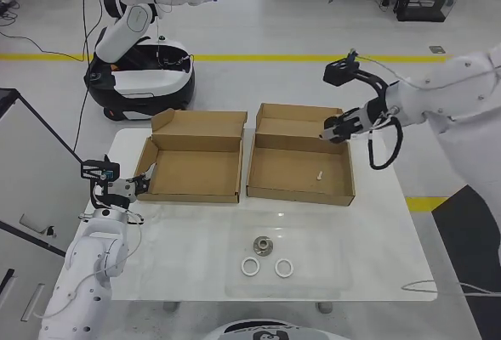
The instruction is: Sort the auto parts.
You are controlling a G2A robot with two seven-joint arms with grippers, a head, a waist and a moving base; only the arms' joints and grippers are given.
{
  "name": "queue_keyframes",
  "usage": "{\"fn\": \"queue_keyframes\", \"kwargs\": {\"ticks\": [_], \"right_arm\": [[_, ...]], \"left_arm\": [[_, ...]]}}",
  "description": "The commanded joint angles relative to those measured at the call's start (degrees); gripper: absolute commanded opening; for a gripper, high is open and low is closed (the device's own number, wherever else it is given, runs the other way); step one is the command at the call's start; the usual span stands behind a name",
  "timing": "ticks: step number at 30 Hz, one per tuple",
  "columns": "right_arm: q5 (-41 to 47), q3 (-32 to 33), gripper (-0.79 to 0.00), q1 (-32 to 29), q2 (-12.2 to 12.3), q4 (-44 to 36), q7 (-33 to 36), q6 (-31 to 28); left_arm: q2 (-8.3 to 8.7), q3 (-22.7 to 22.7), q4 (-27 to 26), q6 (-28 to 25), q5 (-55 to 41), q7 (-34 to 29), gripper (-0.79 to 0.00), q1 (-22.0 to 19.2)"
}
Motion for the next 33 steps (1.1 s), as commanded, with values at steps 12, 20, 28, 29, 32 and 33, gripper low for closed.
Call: {"fn": "queue_keyframes", "kwargs": {"ticks": [12, 20, 28, 29, 32, 33], "right_arm": [[-8.6, -20.1, -0.785, 9.0, -8.3, 15.3, -3.1, -6.4], [-11.8, -28.3, -0.785, 12.5, -14.0, 23.2, -1.5, -8.9], [-17.2, -33.9, -0.785, 14.4, -19.0, 30.9, 0.1, -8.0], [-17.1, -34.2, -0.785, 14.4, -19.5, 32.1, 0.1, -7.4], [-17.5, -35.1, -0.785, 14.7, -21.2, 35.4, 0.5, -6.6], [-17.7, -35.5, -0.785, 14.8, -21.8, 36.4, 0.8, -6.4]], "left_arm": [[0.0, 0.0, 0.0, 0.0, 0.0, 0.0, 0.0, 0.0], [0.0, 0.0, 0.0, 0.0, 0.0, 0.0, 0.0, 0.0], [0.0, 0.0, 0.0, 0.0, 0.0, 0.0, 0.0, 0.0], [0.0, 0.0, 0.0, 0.0, 0.0, 0.0, 0.0, 0.0], [0.0, 0.0, 0.0, 0.0, 0.0, 0.0, 0.0, 0.0], [0.0, 0.0, 0.0, 0.0, 0.0, 0.0, 0.0, 0.0]]}}
